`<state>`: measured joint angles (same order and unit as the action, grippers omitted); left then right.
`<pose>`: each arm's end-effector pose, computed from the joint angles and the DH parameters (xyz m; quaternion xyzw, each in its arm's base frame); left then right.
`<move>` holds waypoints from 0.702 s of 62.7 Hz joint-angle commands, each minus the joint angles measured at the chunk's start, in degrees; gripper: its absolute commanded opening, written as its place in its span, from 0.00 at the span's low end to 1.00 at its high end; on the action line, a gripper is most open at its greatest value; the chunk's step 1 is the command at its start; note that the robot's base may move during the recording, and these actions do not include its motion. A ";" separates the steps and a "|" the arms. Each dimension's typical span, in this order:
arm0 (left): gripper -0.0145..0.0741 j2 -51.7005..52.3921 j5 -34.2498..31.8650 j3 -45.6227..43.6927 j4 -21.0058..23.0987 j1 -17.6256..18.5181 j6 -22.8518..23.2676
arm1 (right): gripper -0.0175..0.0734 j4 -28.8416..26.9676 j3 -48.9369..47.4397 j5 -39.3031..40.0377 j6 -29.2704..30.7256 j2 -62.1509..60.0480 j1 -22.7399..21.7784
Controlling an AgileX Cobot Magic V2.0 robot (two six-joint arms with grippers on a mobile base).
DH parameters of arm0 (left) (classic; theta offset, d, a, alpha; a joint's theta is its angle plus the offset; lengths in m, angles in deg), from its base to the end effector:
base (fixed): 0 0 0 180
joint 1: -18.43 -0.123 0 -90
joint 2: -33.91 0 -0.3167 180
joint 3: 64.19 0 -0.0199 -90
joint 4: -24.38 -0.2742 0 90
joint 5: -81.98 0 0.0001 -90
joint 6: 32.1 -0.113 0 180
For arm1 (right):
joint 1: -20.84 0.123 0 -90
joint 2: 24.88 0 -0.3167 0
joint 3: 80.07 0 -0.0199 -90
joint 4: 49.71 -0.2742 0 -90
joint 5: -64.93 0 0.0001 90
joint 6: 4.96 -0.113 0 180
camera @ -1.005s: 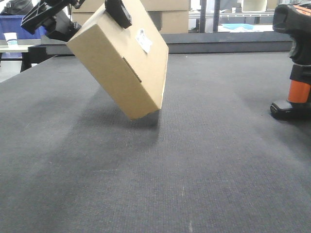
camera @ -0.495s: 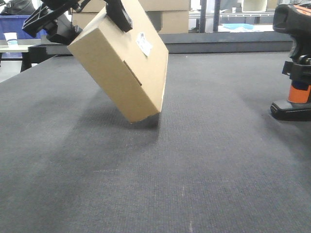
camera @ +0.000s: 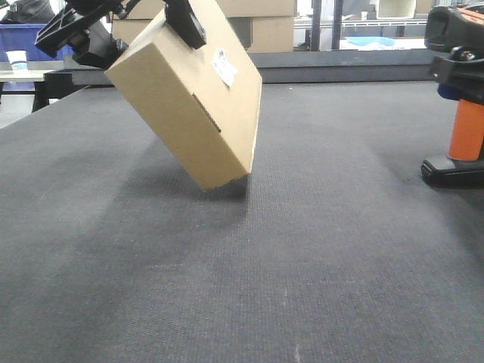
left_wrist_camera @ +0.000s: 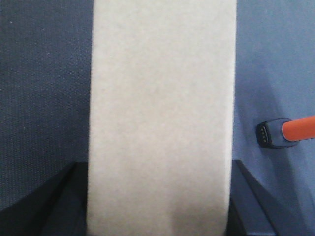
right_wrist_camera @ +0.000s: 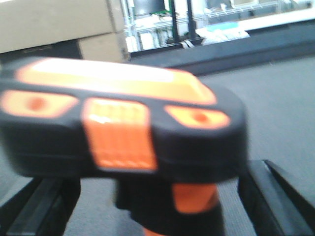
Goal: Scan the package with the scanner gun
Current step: 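Grasp the orange scanner gun with the right gripper and lift it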
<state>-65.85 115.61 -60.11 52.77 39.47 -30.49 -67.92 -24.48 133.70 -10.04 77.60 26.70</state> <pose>0.3652 -0.1724 0.3128 0.0135 0.9143 -0.2658 0.3054 0.2992 -0.0024 0.1846 0.1405 0.6949 0.0044 0.7052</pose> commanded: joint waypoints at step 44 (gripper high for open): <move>0.04 0.40 -1.92 -0.37 0.44 0.34 -1.26 | 0.79 -0.99 -4.34 1.19 -1.47 4.43 0.08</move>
<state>-65.85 114.93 -60.11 52.77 39.47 -31.25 -68.65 -28.56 133.70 -11.45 82.00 26.70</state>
